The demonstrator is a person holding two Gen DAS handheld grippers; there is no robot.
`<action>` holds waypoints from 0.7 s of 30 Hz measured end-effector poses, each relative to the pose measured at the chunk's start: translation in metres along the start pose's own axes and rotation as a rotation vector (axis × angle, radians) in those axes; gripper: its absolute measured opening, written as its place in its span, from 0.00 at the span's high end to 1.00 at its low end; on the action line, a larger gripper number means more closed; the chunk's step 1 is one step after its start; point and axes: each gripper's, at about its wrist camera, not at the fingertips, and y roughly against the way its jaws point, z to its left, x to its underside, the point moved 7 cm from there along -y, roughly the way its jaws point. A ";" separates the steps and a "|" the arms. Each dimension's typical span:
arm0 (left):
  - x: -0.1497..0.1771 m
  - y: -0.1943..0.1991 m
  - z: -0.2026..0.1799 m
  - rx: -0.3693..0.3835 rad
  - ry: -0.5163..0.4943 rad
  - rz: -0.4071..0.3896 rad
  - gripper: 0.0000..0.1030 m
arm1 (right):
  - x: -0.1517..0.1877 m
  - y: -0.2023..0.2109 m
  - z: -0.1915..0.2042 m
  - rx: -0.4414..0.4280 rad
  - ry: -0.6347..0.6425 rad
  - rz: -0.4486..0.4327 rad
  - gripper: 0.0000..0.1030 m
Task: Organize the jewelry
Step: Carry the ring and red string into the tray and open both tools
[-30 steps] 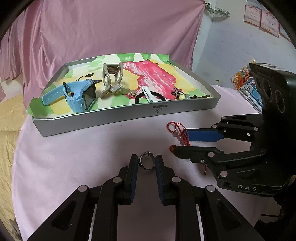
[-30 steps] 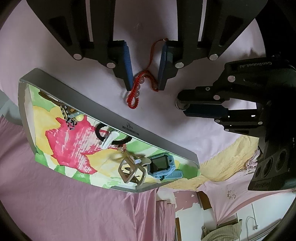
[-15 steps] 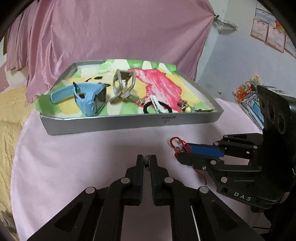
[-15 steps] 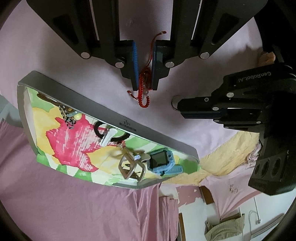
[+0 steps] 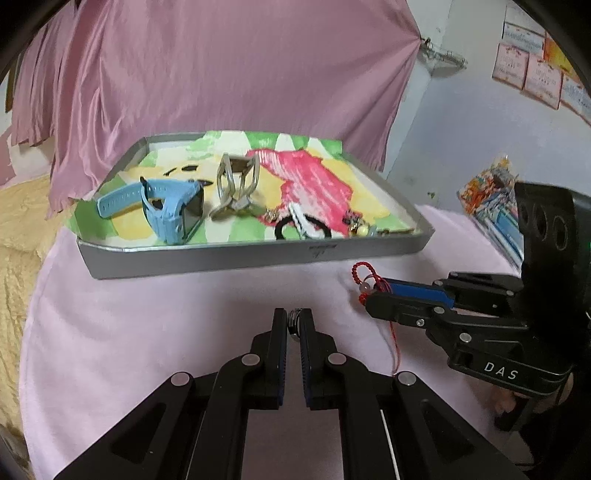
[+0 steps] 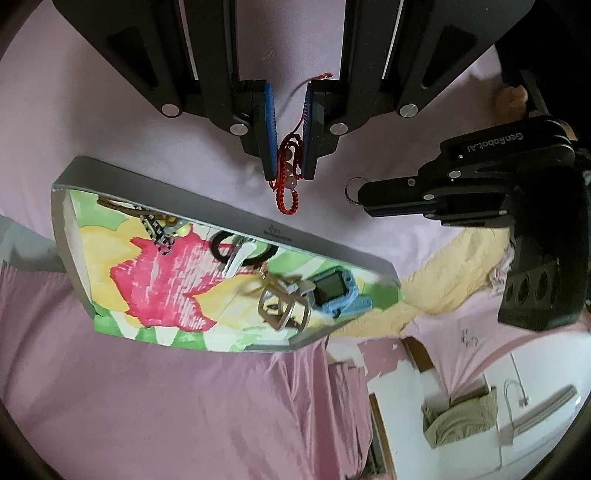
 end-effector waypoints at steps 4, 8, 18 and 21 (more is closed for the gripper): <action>-0.015 0.008 -0.002 0.016 0.014 -0.060 0.93 | -0.011 0.014 -0.004 -0.005 -0.025 -0.065 0.89; -0.034 0.013 -0.005 0.014 0.015 -0.113 0.93 | -0.026 0.026 -0.015 0.011 -0.047 -0.121 0.89; -0.087 -0.008 -0.010 0.009 0.002 -0.172 0.93 | -0.082 0.040 -0.051 0.066 -0.109 -0.269 0.89; -0.097 -0.027 -0.011 0.015 0.003 -0.147 0.93 | -0.094 0.030 -0.065 0.081 -0.134 -0.268 0.89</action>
